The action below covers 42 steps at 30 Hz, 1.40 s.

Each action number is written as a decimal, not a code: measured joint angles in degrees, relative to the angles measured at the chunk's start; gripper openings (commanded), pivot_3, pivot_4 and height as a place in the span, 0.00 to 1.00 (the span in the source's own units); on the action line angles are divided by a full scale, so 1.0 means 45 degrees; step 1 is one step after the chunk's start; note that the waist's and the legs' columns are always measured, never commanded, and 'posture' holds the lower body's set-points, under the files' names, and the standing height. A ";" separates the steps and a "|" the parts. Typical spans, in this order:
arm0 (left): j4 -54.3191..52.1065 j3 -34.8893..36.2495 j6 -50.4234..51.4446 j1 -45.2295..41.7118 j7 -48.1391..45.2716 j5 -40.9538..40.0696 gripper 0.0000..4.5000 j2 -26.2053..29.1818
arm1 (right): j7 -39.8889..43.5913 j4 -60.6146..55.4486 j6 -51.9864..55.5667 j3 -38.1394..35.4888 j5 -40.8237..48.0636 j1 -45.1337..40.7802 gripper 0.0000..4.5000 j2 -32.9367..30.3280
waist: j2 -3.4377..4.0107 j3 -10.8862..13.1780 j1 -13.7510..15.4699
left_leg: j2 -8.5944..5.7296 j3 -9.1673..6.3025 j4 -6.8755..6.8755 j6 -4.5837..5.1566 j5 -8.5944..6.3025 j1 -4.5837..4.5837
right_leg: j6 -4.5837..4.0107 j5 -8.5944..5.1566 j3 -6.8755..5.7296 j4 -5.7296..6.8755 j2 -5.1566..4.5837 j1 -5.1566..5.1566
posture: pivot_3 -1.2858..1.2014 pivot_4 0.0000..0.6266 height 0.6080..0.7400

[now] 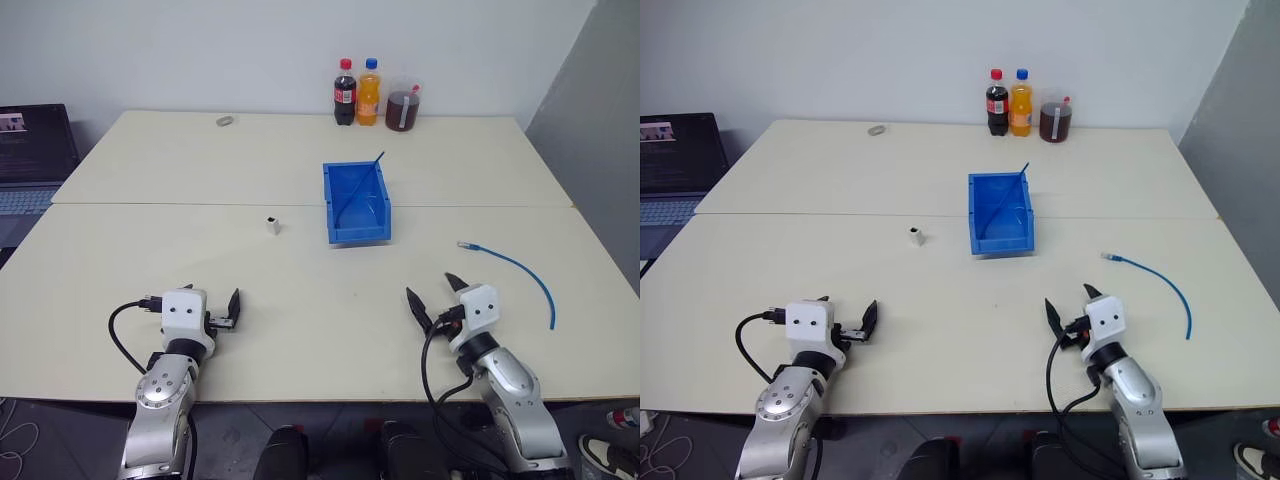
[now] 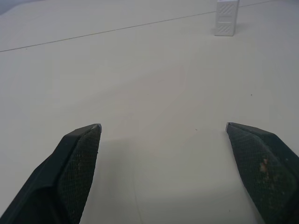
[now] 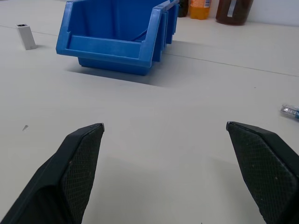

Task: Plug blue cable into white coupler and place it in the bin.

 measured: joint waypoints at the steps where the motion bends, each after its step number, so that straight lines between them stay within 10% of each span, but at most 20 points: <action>1: 0.0000 0.0000 -0.0005 0.0003 -0.0007 -0.0017 1.00 -0.0001 | 0.0001 0.0000 0.0000 0.0000 0.0000 0.0003 0.99 -0.0001 | 0.0000 0.0000 0.0001 | 0.0000 0.0000 0.0000 0.0000 0.0000 0.0000 | 0.0000 0.0000 0.0000 0.0000 0.0000 0.0000 | 0.52 0.24 1.00; 30: 0.0118 0.0344 -0.1505 0.0768 -0.0835 -0.0101 1.00 0.0413 | 0.0228 0.0208 -0.0026 0.0230 -0.0016 -0.0040 0.99 -0.0105 | -0.0001 0.0001 -0.0005 | 0.0001 0.0003 -0.0024 -0.0001 0.0000 0.0000 | -0.0017 -0.0011 -0.0001 -0.0004 -0.0001 -0.0009 | 0.52 0.24 1.00; 42: 0.0116 -0.0097 -0.0587 -0.1716 -0.5596 -0.2353 1.00 0.3488 | -0.0126 -0.0268 0.0064 -0.0260 0.0175 0.0336 0.99 -0.0253 | -0.0009 0.0009 0.0146 | 0.0002 0.0010 -0.0040 -0.0001 0.0001 -0.0001 | -0.0063 -0.0036 -0.0018 -0.0009 -0.0007 -0.0006 | 0.52 0.24 1.00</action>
